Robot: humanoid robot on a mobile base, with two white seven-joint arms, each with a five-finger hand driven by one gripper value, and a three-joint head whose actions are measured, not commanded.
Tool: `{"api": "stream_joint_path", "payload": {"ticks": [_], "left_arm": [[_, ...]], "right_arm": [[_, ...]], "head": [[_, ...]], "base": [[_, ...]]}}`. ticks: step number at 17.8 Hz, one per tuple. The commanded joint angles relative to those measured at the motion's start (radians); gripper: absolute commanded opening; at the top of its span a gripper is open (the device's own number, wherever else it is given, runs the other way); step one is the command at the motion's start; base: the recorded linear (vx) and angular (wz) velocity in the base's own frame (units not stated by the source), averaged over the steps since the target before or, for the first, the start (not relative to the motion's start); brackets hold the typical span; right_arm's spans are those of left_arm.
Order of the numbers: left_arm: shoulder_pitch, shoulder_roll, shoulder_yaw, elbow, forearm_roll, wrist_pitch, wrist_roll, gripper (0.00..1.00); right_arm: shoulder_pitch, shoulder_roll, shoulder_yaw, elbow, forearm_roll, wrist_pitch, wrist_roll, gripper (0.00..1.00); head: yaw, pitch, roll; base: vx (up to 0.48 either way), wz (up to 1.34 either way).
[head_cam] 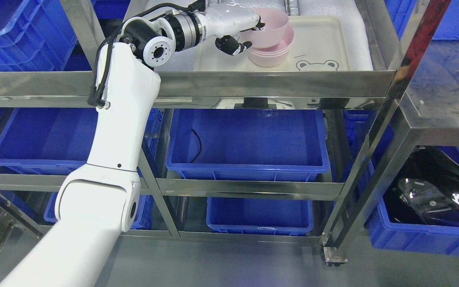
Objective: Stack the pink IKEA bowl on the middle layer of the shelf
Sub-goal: 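Open the left hand to release the bowl onto the stack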
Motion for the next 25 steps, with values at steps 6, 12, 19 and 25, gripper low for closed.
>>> {"api": "stream_joint_path", "payload": {"ticks": [6, 12, 19, 25], "left_arm": [[-0.006, 0.009, -0.045, 0.068, -0.004, -0.005, 0.056, 0.14], [-0.008, 0.009, -0.058, 0.068, -0.005, -0.005, 0.056, 0.19], [-0.026, 0.009, -0.048, 0.050, -0.007, -0.004, 0.056, 0.76], [-0.029, 0.009, 0.065, -0.059, 0.434, 0.009, 0.051, 0.92]], "right_arm": [[0.021, -0.017, 0.000, -0.017, 0.000, 0.001, 0.000, 1.00], [0.021, -0.017, 0.000, -0.017, 0.000, 0.001, 0.000, 1.00], [0.021, -0.017, 0.000, -0.017, 0.000, 0.001, 0.000, 1.00], [0.021, -0.017, 0.000, -0.017, 0.000, 0.001, 0.000, 1.00]], "head": [[0.0000, 0.000, 0.000], [0.0000, 0.000, 0.000], [0.0000, 0.000, 0.000], [0.0000, 0.000, 0.000]], "base": [[0.000, 0.00], [0.000, 0.00], [0.000, 0.00], [0.000, 0.00]]}}
